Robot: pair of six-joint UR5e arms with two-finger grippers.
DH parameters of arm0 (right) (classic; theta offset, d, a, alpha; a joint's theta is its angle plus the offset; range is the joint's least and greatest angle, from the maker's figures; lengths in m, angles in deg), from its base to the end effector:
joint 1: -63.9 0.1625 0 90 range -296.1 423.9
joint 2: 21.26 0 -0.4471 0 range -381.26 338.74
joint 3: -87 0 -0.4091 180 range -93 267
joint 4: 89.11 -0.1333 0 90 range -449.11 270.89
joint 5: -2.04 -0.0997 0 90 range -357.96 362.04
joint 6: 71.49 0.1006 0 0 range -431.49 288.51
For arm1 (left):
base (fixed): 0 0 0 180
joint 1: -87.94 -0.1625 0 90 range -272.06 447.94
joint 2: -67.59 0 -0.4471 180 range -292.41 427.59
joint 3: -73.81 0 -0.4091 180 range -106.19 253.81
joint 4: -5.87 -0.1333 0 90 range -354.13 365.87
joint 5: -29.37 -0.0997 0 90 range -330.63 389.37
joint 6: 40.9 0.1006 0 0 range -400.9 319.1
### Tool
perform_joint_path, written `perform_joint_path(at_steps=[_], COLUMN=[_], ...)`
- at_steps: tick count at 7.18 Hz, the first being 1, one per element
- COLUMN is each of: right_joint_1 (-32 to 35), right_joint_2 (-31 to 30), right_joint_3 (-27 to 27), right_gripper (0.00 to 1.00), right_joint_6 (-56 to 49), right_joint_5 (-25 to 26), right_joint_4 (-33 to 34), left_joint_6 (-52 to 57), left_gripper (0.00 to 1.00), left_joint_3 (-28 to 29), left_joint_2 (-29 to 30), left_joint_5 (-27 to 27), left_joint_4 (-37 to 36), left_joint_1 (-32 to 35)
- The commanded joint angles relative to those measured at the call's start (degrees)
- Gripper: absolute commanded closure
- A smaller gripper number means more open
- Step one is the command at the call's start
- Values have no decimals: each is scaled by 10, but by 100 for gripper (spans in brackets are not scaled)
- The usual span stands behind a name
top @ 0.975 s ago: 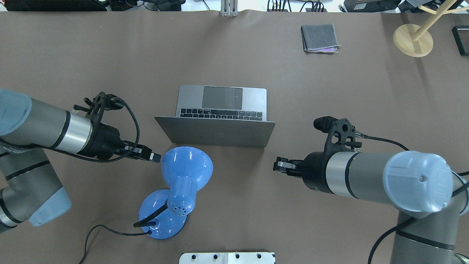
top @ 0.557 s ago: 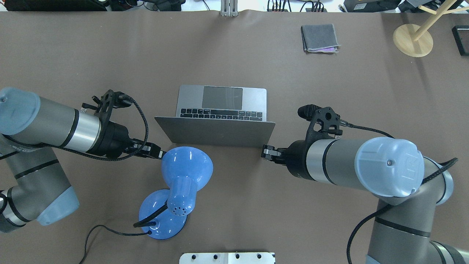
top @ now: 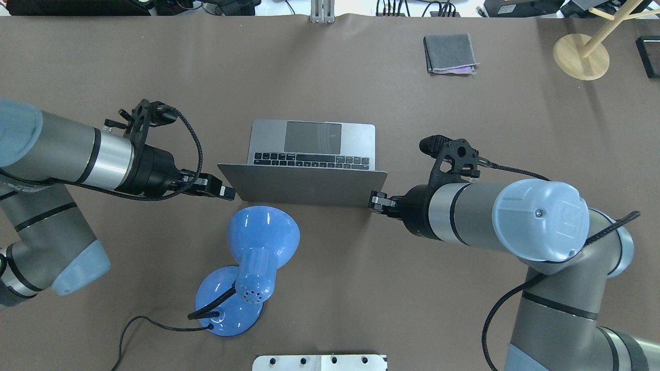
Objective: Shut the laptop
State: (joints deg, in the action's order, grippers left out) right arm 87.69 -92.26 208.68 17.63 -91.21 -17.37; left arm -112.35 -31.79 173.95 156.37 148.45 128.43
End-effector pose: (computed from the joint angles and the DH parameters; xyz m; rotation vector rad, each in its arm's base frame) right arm -0.4375 -0.3323 0.2118 0.2094 -1.1915 0.3161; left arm 0.3805 -0.4206 0.2833 0.2422 1.4773 0.1674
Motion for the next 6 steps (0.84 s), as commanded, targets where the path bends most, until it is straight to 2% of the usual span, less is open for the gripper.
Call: perform_joint_path(at_steps=[1,3,6], right_joint_1=[6,25,57], right_joint_2=[12,23,52], right_joint_3=[-13,-19,-65], right_gripper=[100,100,100], right_joint_6=[-1,-20,-32], right_joint_5=[-1,-4,-5], right_joint_4=[1,2,1], left_joint_6=[0,2,4], left_gripper=[100,100,100], left_joint_3=[21,31,39], left_joint_2=[17,22,25], left_joint_5=[0,0,-1], left_joint_4=[-1,-2,-4], left_joint_1=[15,29,39])
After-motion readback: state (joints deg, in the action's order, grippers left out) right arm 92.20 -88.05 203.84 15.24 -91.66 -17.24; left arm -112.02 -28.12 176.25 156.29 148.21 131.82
